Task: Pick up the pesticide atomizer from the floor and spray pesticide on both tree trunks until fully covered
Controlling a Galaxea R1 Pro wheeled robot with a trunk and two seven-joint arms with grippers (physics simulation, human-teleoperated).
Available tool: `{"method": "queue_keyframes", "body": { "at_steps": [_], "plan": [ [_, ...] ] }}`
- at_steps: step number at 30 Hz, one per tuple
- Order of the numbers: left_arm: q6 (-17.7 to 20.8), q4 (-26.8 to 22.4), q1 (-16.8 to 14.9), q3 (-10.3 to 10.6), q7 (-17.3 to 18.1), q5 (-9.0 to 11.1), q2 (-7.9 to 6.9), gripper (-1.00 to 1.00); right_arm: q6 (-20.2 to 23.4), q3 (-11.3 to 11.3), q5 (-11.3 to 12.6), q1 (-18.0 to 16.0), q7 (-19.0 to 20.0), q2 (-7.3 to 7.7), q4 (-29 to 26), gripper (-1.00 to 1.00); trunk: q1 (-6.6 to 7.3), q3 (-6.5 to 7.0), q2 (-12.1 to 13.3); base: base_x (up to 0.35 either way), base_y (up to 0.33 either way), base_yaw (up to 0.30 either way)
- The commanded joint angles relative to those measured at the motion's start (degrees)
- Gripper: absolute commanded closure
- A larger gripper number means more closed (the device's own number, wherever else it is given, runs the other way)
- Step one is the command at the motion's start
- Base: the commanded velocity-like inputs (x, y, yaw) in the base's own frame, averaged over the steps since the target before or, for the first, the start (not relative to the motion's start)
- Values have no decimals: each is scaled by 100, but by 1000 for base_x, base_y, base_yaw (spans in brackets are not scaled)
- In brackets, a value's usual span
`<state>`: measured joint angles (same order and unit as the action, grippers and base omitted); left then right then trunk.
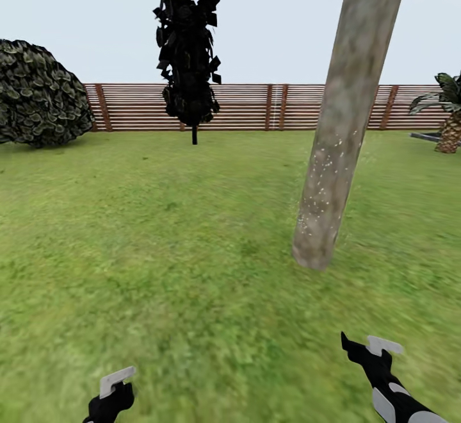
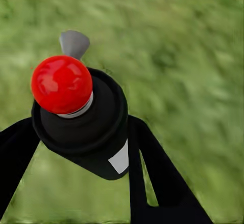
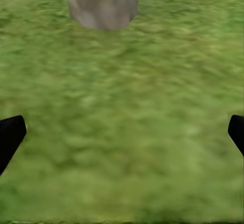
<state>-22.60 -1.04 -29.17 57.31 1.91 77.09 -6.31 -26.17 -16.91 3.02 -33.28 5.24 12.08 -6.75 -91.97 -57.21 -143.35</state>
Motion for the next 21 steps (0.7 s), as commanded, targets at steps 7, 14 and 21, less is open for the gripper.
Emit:
{"method": "queue_keyframes", "body": {
  "at_steps": [7, 14, 21],
  "plan": [
    [-8, -4, -1, 35, 20, 61, -1, 100, -20, -32, 32, -5, 56, 0, 7, -100, 4, 18, -2, -225, 114, 278],
    [-8, -5, -1, 35, 20, 61, -1, 100, -20, -35, 32, -3, 56, -1, 7, -100, 4, 47, -2, -243, 138, 267],
    [-8, -3, -1, 35, 20, 61, 0, 100, -20, -32, 32, -4, 54, -1, 7, -100, 4, 76, -2, -159, 73, 265]
  ]
}}
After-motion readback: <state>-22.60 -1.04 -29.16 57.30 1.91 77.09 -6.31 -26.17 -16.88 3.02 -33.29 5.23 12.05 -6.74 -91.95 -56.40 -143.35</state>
